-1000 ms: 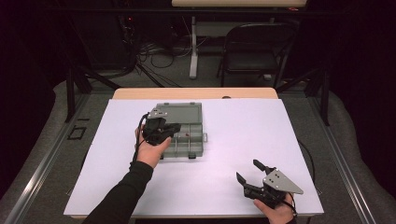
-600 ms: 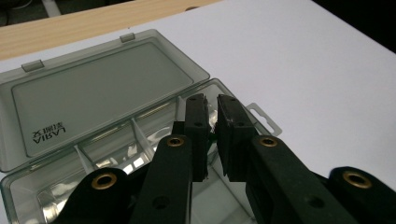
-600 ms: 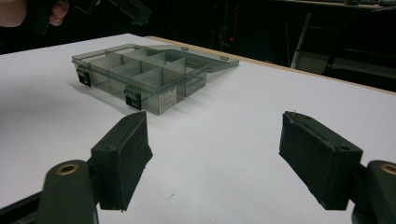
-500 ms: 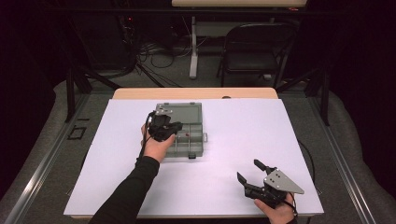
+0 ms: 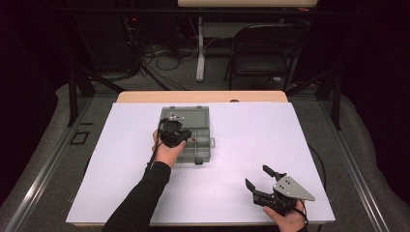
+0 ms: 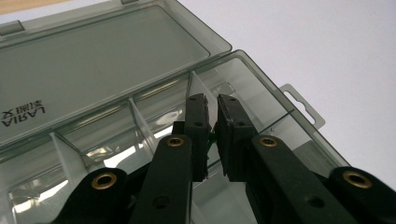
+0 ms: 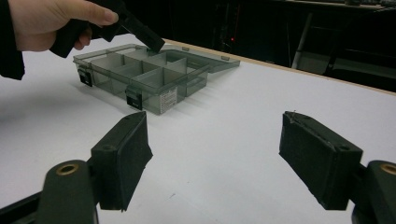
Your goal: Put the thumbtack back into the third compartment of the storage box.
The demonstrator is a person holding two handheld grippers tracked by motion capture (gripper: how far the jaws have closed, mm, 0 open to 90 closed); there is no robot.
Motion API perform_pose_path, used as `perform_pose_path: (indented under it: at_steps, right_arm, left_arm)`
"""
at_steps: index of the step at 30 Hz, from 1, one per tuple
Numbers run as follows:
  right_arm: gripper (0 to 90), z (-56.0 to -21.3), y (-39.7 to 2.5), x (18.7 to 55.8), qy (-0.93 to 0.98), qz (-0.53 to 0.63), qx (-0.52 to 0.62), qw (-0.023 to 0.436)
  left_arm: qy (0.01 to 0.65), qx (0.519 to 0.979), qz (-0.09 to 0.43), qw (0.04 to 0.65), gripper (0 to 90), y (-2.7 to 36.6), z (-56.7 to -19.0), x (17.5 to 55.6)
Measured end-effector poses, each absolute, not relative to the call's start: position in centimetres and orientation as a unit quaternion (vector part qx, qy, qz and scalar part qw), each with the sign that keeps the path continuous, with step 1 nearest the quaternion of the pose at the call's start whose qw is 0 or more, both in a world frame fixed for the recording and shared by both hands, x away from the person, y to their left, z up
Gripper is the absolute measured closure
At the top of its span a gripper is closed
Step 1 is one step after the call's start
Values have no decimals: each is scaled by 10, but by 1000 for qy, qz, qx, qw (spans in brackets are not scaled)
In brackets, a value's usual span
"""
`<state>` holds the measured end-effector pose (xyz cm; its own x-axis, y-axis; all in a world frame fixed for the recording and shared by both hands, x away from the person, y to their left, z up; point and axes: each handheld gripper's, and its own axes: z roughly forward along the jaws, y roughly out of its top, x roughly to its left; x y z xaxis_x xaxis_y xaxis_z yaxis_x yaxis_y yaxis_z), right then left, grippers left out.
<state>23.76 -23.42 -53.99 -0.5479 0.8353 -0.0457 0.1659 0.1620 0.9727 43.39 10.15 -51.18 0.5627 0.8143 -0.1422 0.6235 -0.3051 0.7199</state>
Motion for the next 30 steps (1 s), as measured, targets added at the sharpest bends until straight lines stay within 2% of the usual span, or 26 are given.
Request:
perform_pose_path:
  at_steps: [13,23,30]
  right_arm:
    - [235,-540,-234,237,696,539,359,309]
    - [235,-540,-234,237,695,540,359,309]
    - [234,-540,-234,237,696,538,360,310]
  left_arm:
    - [464,795,123,371,812,100,-520,438]
    - [471,782,134,386,566,110,-514,429]
    - [471,771,133,407,452,123,-506,413]
